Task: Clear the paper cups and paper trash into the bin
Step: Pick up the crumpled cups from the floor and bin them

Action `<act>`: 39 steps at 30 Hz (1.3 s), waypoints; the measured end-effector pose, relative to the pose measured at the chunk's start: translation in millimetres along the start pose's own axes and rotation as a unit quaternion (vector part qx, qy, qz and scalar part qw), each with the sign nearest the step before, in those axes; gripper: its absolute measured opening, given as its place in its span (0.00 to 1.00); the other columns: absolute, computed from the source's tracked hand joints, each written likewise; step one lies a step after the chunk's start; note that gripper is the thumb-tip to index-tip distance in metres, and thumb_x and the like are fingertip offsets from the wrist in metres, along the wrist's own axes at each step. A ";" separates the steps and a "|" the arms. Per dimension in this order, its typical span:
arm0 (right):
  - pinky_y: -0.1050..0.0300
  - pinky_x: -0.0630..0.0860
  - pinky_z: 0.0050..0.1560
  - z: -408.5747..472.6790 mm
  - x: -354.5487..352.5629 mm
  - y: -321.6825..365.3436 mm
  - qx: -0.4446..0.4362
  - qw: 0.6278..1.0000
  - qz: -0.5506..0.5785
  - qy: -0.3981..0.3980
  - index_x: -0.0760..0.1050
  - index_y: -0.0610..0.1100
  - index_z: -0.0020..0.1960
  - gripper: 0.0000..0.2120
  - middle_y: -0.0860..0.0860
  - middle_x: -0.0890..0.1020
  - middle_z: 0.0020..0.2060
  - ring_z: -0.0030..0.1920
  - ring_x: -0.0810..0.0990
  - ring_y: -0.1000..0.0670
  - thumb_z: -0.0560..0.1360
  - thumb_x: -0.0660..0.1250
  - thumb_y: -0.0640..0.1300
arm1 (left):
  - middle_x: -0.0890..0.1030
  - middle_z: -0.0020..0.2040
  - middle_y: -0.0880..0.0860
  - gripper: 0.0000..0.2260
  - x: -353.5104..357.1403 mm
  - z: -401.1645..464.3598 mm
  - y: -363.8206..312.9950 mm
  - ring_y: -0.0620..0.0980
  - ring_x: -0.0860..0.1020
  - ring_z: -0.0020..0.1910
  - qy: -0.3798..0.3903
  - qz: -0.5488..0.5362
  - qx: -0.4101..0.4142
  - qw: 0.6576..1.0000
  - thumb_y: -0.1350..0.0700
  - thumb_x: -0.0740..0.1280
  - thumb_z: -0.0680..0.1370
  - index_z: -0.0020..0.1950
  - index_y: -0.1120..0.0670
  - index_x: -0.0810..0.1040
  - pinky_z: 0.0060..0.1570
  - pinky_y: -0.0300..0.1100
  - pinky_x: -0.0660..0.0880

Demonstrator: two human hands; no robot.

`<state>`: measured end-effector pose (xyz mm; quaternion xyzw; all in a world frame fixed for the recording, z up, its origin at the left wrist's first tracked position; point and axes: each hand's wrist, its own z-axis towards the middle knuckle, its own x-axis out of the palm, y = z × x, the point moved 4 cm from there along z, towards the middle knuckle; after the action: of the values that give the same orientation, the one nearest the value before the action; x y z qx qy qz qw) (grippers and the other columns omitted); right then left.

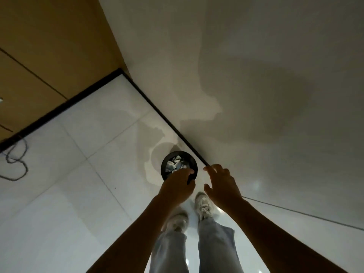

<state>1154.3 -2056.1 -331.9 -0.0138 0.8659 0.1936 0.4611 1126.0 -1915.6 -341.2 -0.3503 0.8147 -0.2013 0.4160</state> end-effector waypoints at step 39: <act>0.50 0.70 0.61 -850.8 209.4 -245.9 0.675 0.590 0.344 -0.280 0.62 0.49 0.72 0.23 0.48 0.67 0.68 0.65 0.67 0.44 0.78 0.61 0.48 | 0.76 0.60 0.55 0.16 575.6 -535.0 -329.4 0.55 0.74 0.59 0.296 0.555 0.639 0.443 0.52 0.56 0.80 0.65 0.57 0.72 0.61 0.44 0.68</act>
<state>409.0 -2547.1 -154.3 0.6548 0.5171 -0.3076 0.4575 585.8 -2542.9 -139.7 0.6222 0.5501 -0.4824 0.2784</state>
